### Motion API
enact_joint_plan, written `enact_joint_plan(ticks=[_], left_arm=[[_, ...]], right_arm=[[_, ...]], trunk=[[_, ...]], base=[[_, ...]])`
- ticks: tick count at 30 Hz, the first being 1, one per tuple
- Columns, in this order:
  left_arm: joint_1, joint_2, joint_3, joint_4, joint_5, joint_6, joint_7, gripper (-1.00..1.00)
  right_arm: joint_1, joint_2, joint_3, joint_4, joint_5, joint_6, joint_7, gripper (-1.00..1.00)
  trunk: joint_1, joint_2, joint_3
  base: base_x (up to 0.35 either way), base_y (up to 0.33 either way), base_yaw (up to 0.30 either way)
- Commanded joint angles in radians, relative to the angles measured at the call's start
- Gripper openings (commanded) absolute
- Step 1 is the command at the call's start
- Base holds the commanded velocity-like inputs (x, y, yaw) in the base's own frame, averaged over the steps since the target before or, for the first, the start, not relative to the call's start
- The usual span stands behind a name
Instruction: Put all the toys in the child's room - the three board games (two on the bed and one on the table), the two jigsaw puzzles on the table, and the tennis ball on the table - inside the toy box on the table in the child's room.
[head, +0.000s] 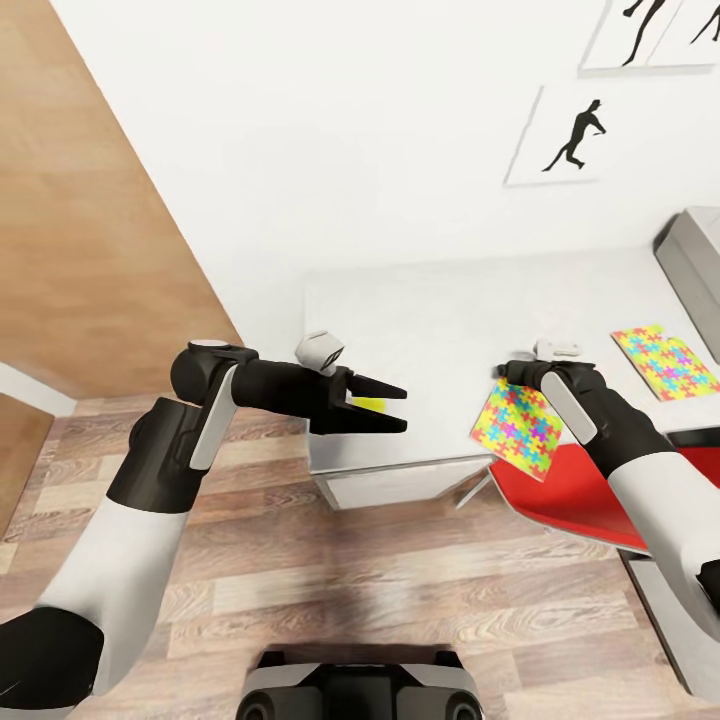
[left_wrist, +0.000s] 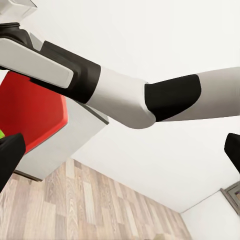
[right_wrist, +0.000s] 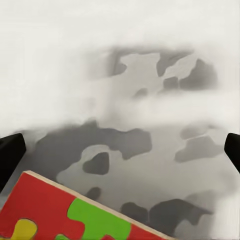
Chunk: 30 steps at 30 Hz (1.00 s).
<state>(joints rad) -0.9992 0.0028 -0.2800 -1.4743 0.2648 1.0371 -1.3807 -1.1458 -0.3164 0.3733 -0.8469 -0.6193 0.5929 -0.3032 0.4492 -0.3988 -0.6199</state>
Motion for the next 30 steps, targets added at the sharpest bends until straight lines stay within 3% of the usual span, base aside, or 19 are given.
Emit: enact_joint_plan(ticks=[1,26,30], left_arm=[[-0.001,0.000,-0.001,0.000,0.002,0.010,-0.001,1.00],[-0.001,0.001,-0.001,0.000,0.002,0.010,-0.001,1.00],[-0.001,0.023,0.000,0.000,0.003,0.010,-0.001,1.00]], right_arm=[[0.000,-0.001,0.007,0.092,-0.031,-0.001,-0.008,1.00],[-0.001,0.002,0.003,0.091,-0.032,-0.002,-0.013,1.00],[-0.009,0.002,-0.017,0.088,-0.034,0.005,-0.017,1.00]], trunk=[[0.001,-0.001,-0.002],[0.001,-0.001,0.008],[0.001,-0.001,0.014]], base=[[-0.013,0.014,0.000],[-0.001,0.001,-0.015],[0.000,0.000,-0.068]])
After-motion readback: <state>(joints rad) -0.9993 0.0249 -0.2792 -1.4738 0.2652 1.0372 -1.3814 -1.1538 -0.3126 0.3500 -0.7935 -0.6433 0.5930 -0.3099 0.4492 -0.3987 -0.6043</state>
